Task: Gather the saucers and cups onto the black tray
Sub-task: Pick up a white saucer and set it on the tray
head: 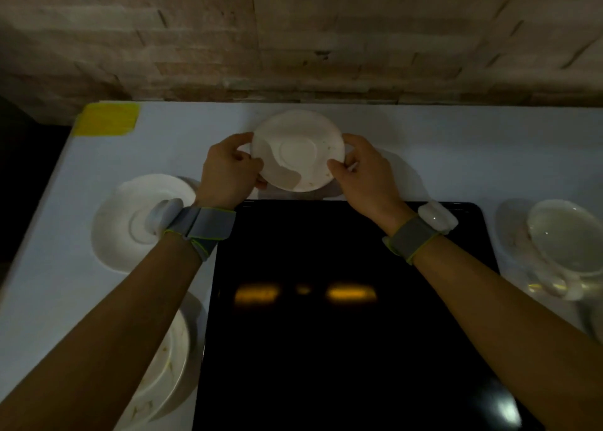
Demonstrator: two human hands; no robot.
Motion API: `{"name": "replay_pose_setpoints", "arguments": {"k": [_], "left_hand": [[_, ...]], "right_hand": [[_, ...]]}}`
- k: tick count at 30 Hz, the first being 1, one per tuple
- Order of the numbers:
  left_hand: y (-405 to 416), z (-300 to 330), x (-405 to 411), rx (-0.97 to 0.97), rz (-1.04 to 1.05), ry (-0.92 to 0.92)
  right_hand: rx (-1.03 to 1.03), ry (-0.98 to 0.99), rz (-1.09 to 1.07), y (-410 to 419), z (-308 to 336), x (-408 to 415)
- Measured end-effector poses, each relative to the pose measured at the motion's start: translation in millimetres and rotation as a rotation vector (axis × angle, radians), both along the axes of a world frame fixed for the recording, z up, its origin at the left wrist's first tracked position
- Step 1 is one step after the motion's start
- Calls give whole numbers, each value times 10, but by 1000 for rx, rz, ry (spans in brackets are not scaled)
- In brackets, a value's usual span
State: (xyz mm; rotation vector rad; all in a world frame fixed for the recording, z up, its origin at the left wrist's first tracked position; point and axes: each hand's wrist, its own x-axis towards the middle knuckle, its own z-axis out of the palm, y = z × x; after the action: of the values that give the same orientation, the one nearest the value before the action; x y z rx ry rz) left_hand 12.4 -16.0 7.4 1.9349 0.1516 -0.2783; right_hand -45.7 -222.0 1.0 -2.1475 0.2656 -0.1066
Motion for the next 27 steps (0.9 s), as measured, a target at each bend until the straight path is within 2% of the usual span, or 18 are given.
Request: {"name": "replay_pose_setpoints", "arguments": {"k": [11, 17, 27], "left_hand": [[-736, 408, -587, -97, -119, -11], [-1079, 386, -1017, -87, -166, -56], [-1377, 171, -1521, -122, -209, 37]], "right_hand": [[7, -112, -152, -666, 224, -790], [-25, -97, -234, -973, 198, -1244], [-91, -113, -282, -1193, -4, -1844]]}}
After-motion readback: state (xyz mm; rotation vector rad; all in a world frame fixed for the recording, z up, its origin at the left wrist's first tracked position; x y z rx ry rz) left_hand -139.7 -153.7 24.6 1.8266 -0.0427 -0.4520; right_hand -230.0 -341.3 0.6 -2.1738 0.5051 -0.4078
